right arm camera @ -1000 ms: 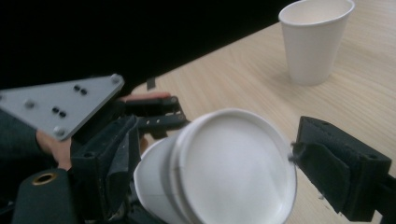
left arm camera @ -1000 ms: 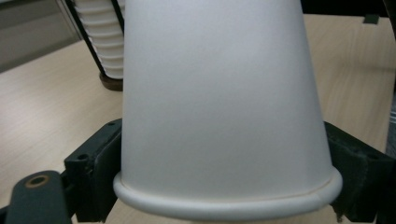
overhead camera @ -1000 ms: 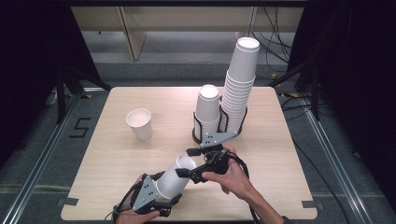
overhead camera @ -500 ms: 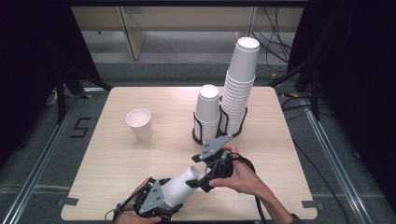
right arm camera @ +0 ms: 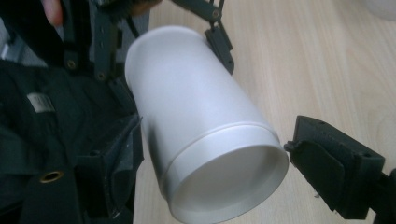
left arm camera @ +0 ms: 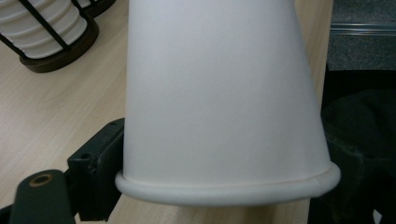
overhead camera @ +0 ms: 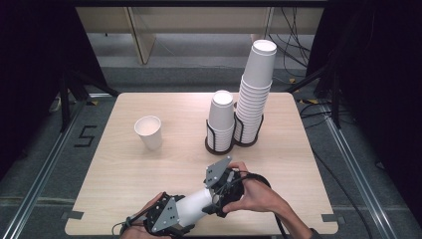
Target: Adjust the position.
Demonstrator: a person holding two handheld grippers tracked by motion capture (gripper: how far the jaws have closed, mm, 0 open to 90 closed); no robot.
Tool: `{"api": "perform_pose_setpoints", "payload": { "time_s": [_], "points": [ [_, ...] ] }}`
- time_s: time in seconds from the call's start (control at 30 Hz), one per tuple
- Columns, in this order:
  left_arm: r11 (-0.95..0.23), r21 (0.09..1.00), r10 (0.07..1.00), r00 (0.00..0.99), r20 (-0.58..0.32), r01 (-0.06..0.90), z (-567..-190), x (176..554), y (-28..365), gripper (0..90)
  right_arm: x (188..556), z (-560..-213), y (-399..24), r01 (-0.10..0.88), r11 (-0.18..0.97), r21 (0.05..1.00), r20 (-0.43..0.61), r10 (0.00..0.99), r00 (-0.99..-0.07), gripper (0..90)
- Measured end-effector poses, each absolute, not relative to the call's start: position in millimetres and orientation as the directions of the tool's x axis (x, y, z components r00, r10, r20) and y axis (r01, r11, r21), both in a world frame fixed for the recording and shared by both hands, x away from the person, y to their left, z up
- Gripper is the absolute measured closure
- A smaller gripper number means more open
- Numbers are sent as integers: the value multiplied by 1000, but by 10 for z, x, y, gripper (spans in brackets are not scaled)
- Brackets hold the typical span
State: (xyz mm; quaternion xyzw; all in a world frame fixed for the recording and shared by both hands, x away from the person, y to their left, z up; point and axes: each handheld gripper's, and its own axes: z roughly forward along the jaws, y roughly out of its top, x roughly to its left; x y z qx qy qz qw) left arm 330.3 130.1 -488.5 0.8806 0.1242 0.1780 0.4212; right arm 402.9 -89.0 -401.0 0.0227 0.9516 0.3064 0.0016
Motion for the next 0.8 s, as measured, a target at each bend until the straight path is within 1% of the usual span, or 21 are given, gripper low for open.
{"api": "perform_pose_setpoints", "payload": {
  "time_s": [0.03,0.07,0.1,0.13,0.17,0.2,0.23,0.27,0.3,0.33,0.37,0.4,0.43,0.47,0.5,0.53,0.57,0.6,0.73,0.77,0.8],
  "points": [
    [-635,771,348,911,220,56,-4878,3302,1303,139,4010,-4022,-877,40,822,568,13,40,-999,180],
    [-638,768,341,913,224,50,-4879,3299,1298,139,4026,-4059,-847,-5,826,563,4,-9,-1000,182],
    [-638,769,339,915,220,51,-4878,3296,1294,139,4033,-4077,-834,-35,833,552,-10,-35,-999,183],
    [-633,773,340,915,220,49,-4880,3292,1288,139,3984,-4071,-837,16,850,526,7,15,-1000,183],
    [-641,766,333,915,227,44,-4873,3286,1290,140,4001,-4093,-815,-46,852,522,-37,-31,-999,183],
    [-646,762,321,920,224,40,-4867,3288,1290,140,3983,-4106,-803,-50,859,510,-31,-40,-999,184],
    [-627,778,330,920,212,45,-4882,3277,1277,140,3977,-4117,-795,-72,867,494,-37,-62,-997,185],
    [-643,765,318,920,230,31,-4874,3274,1284,140,3971,-4128,-786,-85,870,485,-35,-77,-996,184],
    [-642,767,310,924,225,28,-4874,3270,1281,140,3936,-4128,-786,-45,884,465,-20,-40,-999,192],
    [-631,776,312,925,219,29,-4881,3266,1272,140,3956,-4144,-770,-98,881,463,-38,-91,-995,201],
    [-663,748,292,924,246,10,-4856,3271,1287,140,3930,-4140,-774,-75,891,448,-30,-69,-997,201],
    [-656,755,286,931,229,16,-4854,3263,1281,140,3938,-4149,-765,-114,887,448,-34,-111,-993,203],
    [-637,770,300,926,227,17,-4866,3253,1269,140,3908,-4149,-768,-87,898,432,-22,-86,-996,206],
    [-644,765,294,928,228,16,-4857,3253,1271,139,3897,-4158,-757,-91,898,430,-17,-93,-996,206],
    [-641,768,294,930,221,20,-4858,3249,1267,140,3908,-4170,-746,-128,898,422,-43,-121,-992,206],
    [-641,767,291,930,226,14,-4862,3246,1264,140,3897,-4167,-749,-130,907,401,-43,-123,-992,204],
    [-658,753,273,933,236,3,-4855,3247,1271,140,3882,-4173,-742,-123,909,397,-31,-121,-992,209],
    [-648,761,279,935,220,14,-4863,3239,1262,140,3873,-4175,-738,-121,911,395,-28,-120,-992,222],
    [-645,764,264,940,215,7,-4862,3236,1266,134,3853,-4188,-742,-129,912,389,-23,-130,-991,239],
    [-635,773,266,937,226,-6,-4868,3247,1272,129,3855,-4187,-748,-130,913,387,-20,-132,-991,241],
    [-616,788,278,935,219,-2,-4875,3247,1270,118,3885,-4187,-749,-172,903,394,-38,-172,-984,241]
  ]
}}
